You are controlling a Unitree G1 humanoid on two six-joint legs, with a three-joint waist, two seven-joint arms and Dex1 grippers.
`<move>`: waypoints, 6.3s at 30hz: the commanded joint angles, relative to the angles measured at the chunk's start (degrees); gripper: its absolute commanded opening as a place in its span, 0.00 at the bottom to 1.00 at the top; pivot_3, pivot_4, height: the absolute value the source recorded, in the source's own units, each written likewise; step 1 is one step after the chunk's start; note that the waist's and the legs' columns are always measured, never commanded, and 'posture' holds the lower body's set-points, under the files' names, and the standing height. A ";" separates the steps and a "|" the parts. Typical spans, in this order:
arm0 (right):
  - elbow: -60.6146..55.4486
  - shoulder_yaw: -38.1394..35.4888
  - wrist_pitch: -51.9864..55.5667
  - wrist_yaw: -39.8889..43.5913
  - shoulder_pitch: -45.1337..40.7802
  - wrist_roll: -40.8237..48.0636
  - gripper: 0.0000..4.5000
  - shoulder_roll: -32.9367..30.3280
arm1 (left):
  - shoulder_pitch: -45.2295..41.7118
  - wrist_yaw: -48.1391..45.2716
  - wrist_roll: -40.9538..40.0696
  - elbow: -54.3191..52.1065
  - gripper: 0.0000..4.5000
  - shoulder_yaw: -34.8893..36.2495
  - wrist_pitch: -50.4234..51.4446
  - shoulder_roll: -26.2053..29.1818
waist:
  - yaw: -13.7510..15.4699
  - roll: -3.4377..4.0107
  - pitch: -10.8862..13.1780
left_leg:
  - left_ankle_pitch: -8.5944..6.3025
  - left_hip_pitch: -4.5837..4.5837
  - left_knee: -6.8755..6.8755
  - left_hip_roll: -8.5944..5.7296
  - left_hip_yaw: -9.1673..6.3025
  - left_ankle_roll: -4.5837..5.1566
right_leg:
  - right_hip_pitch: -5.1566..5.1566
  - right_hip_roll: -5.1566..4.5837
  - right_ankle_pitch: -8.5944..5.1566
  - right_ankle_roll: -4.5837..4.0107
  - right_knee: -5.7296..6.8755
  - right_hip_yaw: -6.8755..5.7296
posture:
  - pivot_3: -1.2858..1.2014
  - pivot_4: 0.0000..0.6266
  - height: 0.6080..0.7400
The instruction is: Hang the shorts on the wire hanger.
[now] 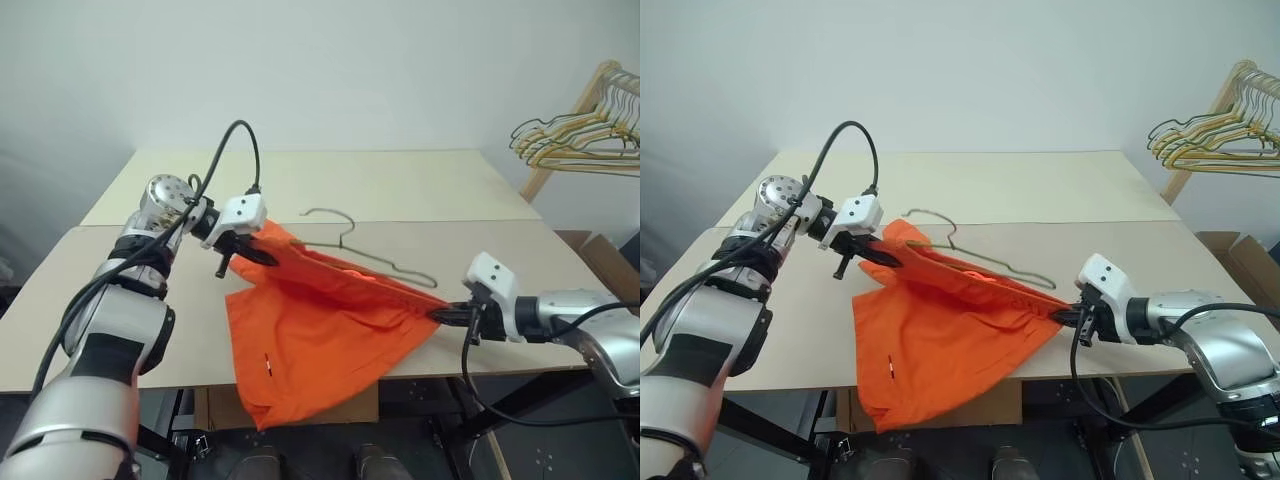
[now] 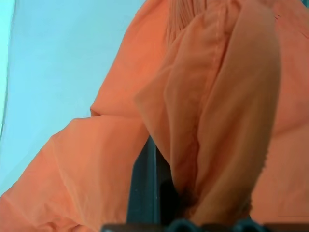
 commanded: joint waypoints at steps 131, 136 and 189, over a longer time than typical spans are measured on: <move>-6.83 10.66 10.20 -6.99 -26.33 -1.55 0.00 16.46 | 0.01 15.87 18.89 7.49 0.50 13.26 -6.60 -2.19 | -0.26 0.02 0.02 | 0.00 -0.54 -0.06 -0.01 0.01 0.00 | -0.58 -0.02 0.22 -0.38 0.10 -0.04 | 0.54 0.00 1.00; -6.94 10.17 10.46 -6.67 -26.20 -1.44 0.00 16.11 | 0.30 15.90 18.52 7.49 0.12 14.10 -6.13 -2.68 | -0.41 0.02 0.02 | 0.01 -0.53 -0.06 0.00 0.01 0.00 | -0.58 -0.01 0.22 -0.38 0.11 -0.04 | 0.54 0.00 1.00; -6.40 15.68 20.17 3.78 -36.53 -0.15 0.00 3.52 | -0.92 6.65 7.39 0.29 0.99 22.37 -5.67 -2.11 | -0.30 0.03 0.01 | 0.00 -0.62 -0.05 0.02 0.07 0.00 | -0.72 -0.02 0.25 -0.44 0.10 -0.02 | 0.54 0.00 1.00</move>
